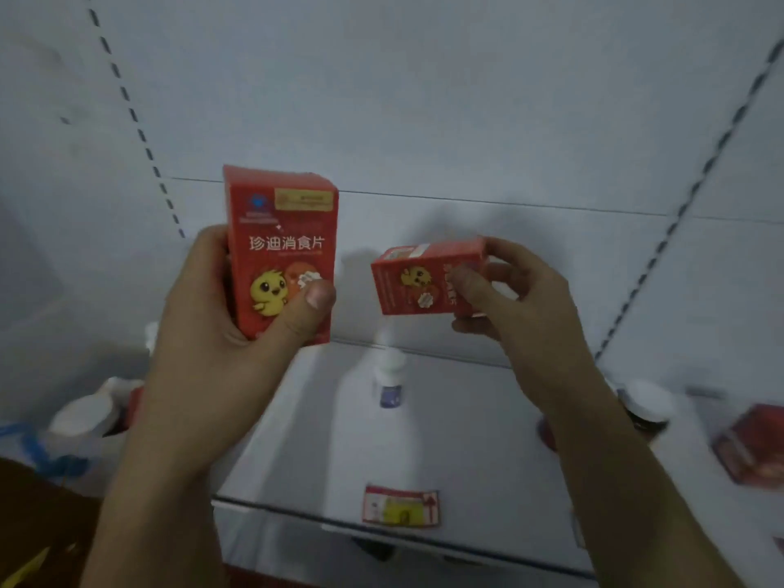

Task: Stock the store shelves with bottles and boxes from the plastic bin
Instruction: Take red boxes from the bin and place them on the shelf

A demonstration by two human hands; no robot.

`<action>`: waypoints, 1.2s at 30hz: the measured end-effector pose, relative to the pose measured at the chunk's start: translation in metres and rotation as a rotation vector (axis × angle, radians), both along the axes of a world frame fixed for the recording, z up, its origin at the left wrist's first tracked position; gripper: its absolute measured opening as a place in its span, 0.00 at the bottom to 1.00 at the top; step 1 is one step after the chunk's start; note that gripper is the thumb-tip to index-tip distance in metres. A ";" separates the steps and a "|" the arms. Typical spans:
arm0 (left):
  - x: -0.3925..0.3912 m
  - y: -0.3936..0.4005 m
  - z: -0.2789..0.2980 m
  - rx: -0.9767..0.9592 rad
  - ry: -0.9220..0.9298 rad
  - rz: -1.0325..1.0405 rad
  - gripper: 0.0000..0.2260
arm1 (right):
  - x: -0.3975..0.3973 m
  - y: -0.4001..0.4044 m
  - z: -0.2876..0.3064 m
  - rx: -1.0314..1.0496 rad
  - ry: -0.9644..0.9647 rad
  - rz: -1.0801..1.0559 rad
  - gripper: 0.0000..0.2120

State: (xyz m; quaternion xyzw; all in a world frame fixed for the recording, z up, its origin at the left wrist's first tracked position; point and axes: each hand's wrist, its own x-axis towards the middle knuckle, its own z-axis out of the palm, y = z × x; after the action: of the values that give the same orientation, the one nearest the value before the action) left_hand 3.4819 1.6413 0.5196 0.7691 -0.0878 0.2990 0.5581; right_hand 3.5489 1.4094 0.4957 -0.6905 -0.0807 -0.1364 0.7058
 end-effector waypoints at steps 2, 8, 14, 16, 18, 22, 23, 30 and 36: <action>-0.008 -0.053 -0.007 -0.005 0.008 -0.162 0.23 | -0.034 -0.053 -0.015 0.022 0.039 -0.094 0.22; -0.042 -0.198 -0.036 -0.182 0.058 -0.486 0.26 | -0.137 -0.204 -0.037 -0.016 0.074 -0.362 0.21; -0.091 -0.337 -0.069 -0.451 0.320 -0.732 0.28 | -0.242 -0.314 -0.059 0.032 0.123 -0.596 0.20; -0.111 -0.381 -0.068 -0.514 0.377 -0.800 0.21 | -0.273 -0.342 -0.061 0.038 0.122 -0.669 0.20; -0.127 -0.418 -0.064 -0.524 0.429 -0.880 0.17 | -0.300 -0.367 -0.062 0.043 0.125 -0.725 0.21; -0.149 -0.483 -0.056 -0.496 0.494 -1.064 0.23 | -0.345 -0.409 -0.067 0.102 0.123 -0.834 0.22; -0.154 -0.500 -0.053 -0.477 0.483 -1.121 0.24 | -0.353 -0.420 -0.068 0.112 0.121 -0.868 0.22; -0.168 -0.600 -0.049 -0.494 0.497 -1.253 0.19 | -0.367 -0.504 -0.073 0.080 0.131 -0.960 0.22; -0.131 -0.639 -0.043 -0.614 0.452 -1.074 0.20 | -0.323 -0.567 -0.060 -0.040 0.133 -0.810 0.20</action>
State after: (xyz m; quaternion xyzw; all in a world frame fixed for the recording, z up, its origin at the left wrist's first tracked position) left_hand 3.3513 1.0023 0.4769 0.4681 -0.2506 -0.1784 0.8284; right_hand 3.2260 0.8424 0.4355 -0.6874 0.2409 -0.3568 0.5850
